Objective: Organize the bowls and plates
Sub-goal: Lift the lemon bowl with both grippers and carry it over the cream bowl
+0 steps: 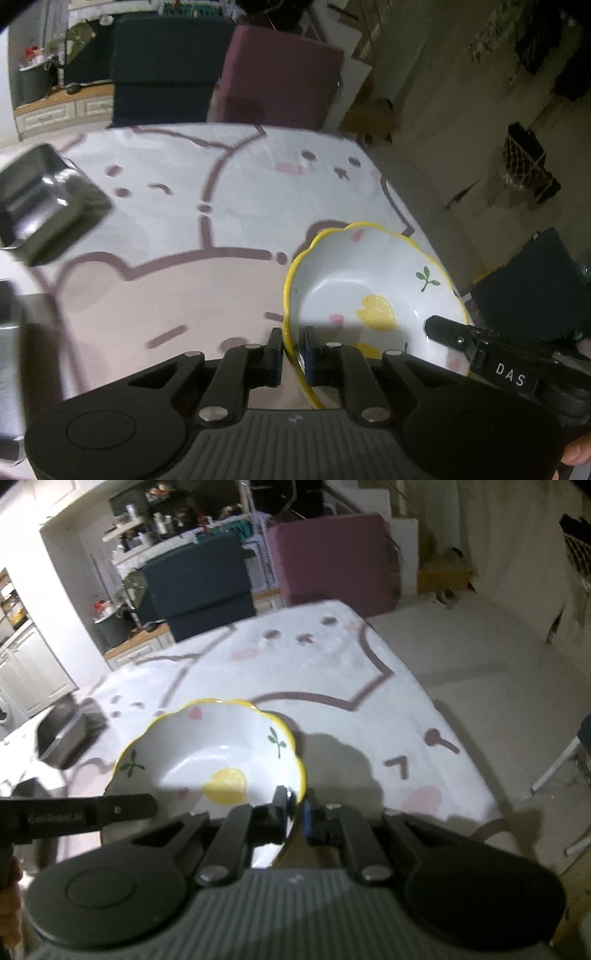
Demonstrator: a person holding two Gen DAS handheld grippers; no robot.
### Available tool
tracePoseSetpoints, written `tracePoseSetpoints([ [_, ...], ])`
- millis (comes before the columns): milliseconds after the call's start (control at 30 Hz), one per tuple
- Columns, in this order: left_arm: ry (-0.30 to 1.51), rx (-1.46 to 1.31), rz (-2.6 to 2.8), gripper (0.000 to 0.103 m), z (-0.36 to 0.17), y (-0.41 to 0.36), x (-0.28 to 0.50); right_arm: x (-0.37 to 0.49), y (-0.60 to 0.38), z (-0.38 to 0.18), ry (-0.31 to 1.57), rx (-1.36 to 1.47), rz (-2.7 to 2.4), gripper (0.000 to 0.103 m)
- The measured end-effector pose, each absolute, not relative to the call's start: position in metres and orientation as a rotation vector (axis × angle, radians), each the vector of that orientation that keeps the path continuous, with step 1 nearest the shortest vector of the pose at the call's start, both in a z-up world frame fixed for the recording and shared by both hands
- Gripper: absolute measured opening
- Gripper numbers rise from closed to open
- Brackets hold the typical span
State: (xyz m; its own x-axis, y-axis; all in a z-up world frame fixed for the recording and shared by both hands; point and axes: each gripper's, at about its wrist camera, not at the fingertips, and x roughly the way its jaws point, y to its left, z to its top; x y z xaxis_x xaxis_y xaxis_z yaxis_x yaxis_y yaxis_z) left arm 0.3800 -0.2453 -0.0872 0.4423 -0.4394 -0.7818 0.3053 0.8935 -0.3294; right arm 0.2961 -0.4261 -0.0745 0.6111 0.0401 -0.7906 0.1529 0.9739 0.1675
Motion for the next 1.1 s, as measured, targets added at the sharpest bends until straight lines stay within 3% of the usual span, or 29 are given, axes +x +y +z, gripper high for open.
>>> tracePoseSetpoints([
  [567, 0.873, -0.220, -0.326, 0.011, -0.006, -0.093, 0.271, 0.228, -0.300, 0.004, 0.818, 0.149, 0.087, 0.010],
  [1100, 0.877, -0.300, -0.149, 0.012, -0.018, 0.059, 0.202, 0.198, -0.157, 0.001, 0.863, -0.001, 0.302, 0.011],
])
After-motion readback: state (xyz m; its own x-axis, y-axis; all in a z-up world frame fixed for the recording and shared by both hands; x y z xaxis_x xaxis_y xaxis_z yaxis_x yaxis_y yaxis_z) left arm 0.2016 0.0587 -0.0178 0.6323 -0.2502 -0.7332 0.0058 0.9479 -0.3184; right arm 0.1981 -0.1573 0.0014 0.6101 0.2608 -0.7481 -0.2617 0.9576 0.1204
